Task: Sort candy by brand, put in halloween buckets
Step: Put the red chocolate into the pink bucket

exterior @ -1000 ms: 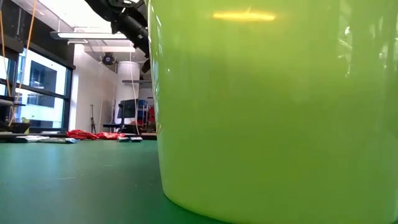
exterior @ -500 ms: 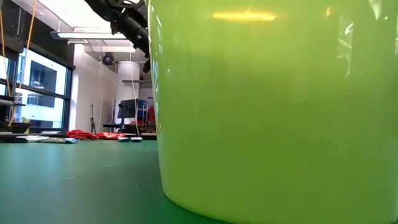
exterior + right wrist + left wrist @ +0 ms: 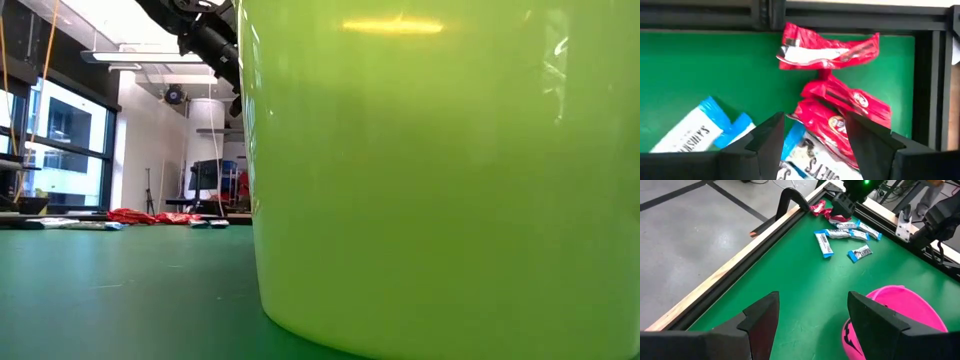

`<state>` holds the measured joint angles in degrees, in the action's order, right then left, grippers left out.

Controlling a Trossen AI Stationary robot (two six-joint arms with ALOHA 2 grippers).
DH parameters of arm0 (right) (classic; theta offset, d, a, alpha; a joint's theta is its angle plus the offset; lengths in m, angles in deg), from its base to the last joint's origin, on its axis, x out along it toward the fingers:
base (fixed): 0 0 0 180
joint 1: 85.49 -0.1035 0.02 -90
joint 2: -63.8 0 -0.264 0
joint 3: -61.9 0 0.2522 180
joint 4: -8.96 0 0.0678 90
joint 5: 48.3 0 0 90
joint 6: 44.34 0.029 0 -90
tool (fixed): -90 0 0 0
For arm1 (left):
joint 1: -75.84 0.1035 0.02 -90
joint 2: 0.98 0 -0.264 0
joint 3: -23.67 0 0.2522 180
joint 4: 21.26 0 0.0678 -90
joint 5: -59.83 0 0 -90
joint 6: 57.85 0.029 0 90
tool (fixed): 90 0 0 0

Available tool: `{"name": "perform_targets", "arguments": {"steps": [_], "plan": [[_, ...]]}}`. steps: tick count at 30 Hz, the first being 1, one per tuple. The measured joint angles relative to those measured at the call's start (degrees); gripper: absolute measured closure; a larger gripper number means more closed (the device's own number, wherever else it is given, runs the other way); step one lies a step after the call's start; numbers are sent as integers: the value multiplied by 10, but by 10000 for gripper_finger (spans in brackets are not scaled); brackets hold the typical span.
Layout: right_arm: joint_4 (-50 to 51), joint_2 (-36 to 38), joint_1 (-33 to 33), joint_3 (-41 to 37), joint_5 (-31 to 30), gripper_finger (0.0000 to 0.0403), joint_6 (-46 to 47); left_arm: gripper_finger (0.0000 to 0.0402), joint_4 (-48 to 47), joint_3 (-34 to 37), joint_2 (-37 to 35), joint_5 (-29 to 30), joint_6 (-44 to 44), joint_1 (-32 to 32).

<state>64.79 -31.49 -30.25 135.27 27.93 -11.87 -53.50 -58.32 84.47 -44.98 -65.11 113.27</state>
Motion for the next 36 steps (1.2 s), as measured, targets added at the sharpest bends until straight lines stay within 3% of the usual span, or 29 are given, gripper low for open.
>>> {"name": "perform_targets", "arguments": {"steps": [17,20,27,32,36], "plan": [[0,-76,-2,-2,-3,207,-56,177,-2,0,0,0,-17,0],[0,-68,-14,-3,-18,238,-68,177,-2,0,0,1,-17,0],[16,-18,-22,-5,-21,386,-81,177,-2,0,0,19,-16,0],[19,60,-38,-5,-7,369,-81,177,-2,0,0,24,-16,0],[5,140,-66,-5,30,388,-71,177,-1,0,0,35,-16,0]]}}
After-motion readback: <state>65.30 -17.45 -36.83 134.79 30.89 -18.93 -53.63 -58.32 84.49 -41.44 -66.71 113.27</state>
